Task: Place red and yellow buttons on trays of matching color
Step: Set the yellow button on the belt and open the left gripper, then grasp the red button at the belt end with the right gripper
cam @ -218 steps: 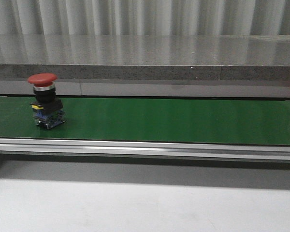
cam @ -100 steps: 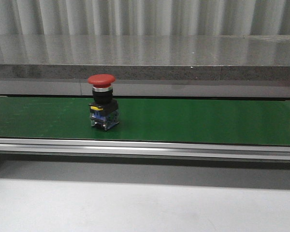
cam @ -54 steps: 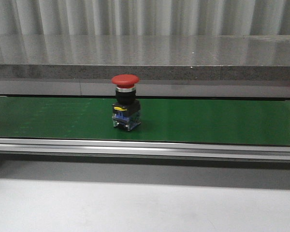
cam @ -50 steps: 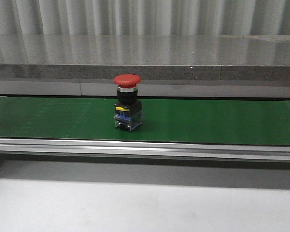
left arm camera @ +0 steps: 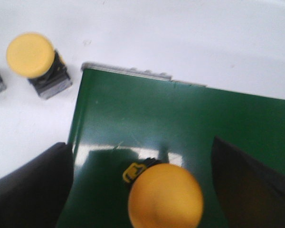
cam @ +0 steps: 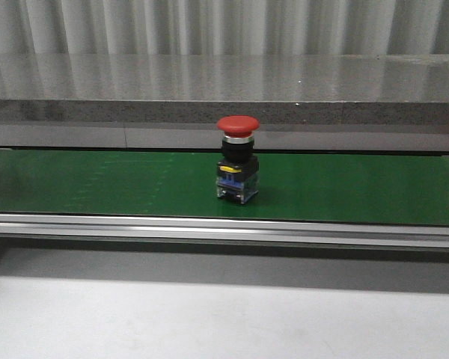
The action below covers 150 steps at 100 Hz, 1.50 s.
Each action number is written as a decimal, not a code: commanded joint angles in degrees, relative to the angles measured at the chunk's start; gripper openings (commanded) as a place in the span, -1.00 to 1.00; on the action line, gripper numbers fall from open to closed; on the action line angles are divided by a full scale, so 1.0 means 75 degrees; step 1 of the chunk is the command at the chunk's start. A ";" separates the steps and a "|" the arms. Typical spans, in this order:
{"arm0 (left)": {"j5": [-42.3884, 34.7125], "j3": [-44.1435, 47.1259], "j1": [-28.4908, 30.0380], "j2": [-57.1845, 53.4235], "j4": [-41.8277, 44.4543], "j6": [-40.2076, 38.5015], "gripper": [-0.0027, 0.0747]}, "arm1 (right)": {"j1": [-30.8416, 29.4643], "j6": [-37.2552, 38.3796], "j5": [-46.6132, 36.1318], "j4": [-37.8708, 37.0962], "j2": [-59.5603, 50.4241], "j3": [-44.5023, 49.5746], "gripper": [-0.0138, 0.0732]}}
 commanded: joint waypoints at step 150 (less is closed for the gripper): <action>-0.0184 0.3444 -0.1314 -0.6847 0.0025 0.0096 -0.98 | 0.0004 0.0060 0.1139 0.1011 0.3814 -0.2748 0.73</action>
